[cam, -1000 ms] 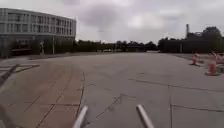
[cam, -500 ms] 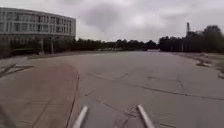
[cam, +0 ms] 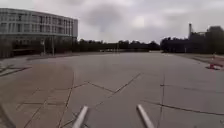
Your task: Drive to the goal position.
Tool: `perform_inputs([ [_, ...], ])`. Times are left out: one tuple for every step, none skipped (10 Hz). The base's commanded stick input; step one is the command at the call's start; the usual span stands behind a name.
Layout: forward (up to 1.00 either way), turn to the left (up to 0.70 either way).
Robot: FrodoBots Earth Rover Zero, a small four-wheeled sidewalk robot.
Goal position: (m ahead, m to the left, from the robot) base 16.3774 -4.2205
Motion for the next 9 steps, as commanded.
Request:
perform_inputs([
  [1.0,-0.13],
  [1.0,0.0],
  [1.0,0.0],
  [1.0,0.0],
  [1.0,0.0],
  [1.0,0.0],
  [1.0,-0.16],
  [1.0,-0.27],
  [1.0,-0.27],
])
